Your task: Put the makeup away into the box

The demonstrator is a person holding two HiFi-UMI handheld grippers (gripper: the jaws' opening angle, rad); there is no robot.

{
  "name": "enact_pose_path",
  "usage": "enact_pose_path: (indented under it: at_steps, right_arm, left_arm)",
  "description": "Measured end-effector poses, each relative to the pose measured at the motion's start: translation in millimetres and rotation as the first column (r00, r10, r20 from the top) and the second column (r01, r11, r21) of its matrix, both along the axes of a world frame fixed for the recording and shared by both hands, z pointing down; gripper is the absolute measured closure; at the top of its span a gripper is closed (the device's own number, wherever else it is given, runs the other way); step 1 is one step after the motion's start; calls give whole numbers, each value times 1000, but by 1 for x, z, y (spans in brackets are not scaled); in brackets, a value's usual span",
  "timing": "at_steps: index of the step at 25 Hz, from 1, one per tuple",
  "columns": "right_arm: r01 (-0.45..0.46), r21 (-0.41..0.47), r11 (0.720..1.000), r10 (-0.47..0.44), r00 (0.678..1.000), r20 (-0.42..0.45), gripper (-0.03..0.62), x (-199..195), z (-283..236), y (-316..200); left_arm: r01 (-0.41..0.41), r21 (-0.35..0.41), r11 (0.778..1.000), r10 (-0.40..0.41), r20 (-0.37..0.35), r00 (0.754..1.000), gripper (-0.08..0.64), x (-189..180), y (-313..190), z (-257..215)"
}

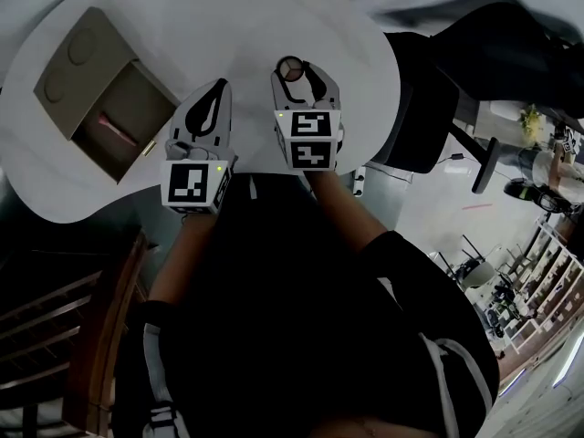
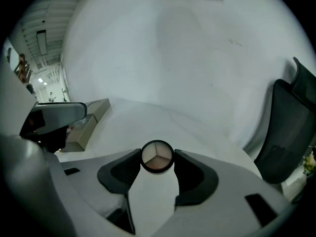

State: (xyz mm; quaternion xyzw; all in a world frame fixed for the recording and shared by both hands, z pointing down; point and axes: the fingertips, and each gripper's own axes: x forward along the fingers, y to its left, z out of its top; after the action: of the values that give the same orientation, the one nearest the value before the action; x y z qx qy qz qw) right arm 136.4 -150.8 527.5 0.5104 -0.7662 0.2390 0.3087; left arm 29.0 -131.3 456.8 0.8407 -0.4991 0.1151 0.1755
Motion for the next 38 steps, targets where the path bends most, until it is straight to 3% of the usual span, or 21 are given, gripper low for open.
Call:
enact_pose_path:
  at_steps: [10,20,26,38]
  right_arm:
    - [95,64,993,-96,995,4,364,-44,-46,1]
    - [226,132,965,-230,973,20,364,-108,-73,3]
    - [308,189,932,-319,947,30,364,-150,-89,9]
    - [452,248,857,-478,876,56,364,-230,-106,36]
  left_arm:
    - [103,66,992,-103,-11,995,554,-38,14,-29]
    - [249,118,961,-251,-3,968,554,-99,29,-47]
    - [338,137,931,-342,4,940,554,-137,46,-54]
    - [507,170,845,-517,16,856,554,-210,91,-66]
